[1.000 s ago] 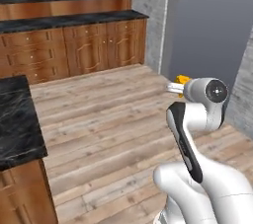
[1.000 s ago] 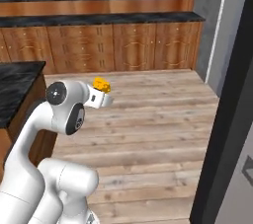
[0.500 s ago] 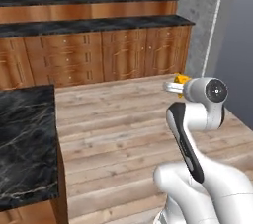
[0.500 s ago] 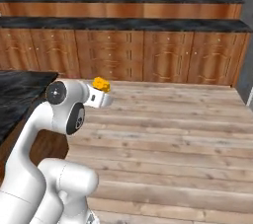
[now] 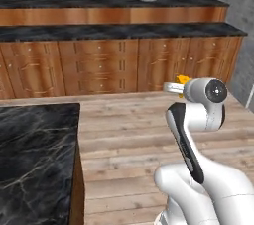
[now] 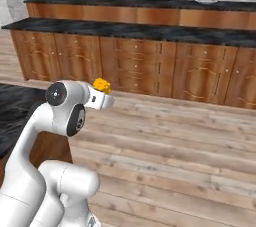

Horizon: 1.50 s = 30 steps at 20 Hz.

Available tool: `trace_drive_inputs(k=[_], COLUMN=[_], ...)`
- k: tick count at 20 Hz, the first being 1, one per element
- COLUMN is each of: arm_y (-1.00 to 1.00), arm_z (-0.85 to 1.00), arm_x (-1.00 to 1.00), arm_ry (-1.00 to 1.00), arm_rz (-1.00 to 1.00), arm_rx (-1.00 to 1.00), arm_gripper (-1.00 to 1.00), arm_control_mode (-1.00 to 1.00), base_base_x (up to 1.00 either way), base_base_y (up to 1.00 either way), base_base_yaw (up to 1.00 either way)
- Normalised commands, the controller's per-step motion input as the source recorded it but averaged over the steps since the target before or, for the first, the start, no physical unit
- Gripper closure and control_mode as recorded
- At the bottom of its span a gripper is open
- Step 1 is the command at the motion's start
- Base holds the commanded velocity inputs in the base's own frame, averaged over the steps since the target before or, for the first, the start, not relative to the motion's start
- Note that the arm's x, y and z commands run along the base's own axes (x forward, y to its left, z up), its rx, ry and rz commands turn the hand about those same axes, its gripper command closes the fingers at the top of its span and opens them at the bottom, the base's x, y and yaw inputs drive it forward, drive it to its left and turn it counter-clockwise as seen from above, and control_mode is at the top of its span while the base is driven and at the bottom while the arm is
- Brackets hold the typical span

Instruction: Take the cheese, steak, and garlic from the fridge and place them on the plate on the dining counter to create an appetizer plate.

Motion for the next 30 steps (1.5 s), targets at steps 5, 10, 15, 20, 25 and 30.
trace_drive_inputs(k=[5,10,15,20,25,30], arm_y=[0.00,0.00,0.00,0.00,0.00,0.00], arm_z=[0.00,0.00,0.00,0.00,0.00,0.00], arm_x=[0.00,0.00,0.00,0.00,0.00,0.00], arm_ry=[0.00,0.00,0.00,0.00,0.00,0.00], arm_rz=[0.00,0.00,0.00,0.00,0.00,0.00], arm_rx=[0.00,0.00,0.00,0.00,0.00,0.00], arm_gripper=[1.00,1.00,1.00,1.00,1.00,1.00], arm_control_mode=[1.00,1.00,1.00,1.00,1.00,1.00], base_base_x=[1.00,1.00,1.00,1.00,1.00,1.00], base_base_y=[-0.20,-0.42,-0.49,-0.47,-0.48,-0.46], base_base_yaw=[0.36,0.39,0.46,0.53,0.54,0.55])
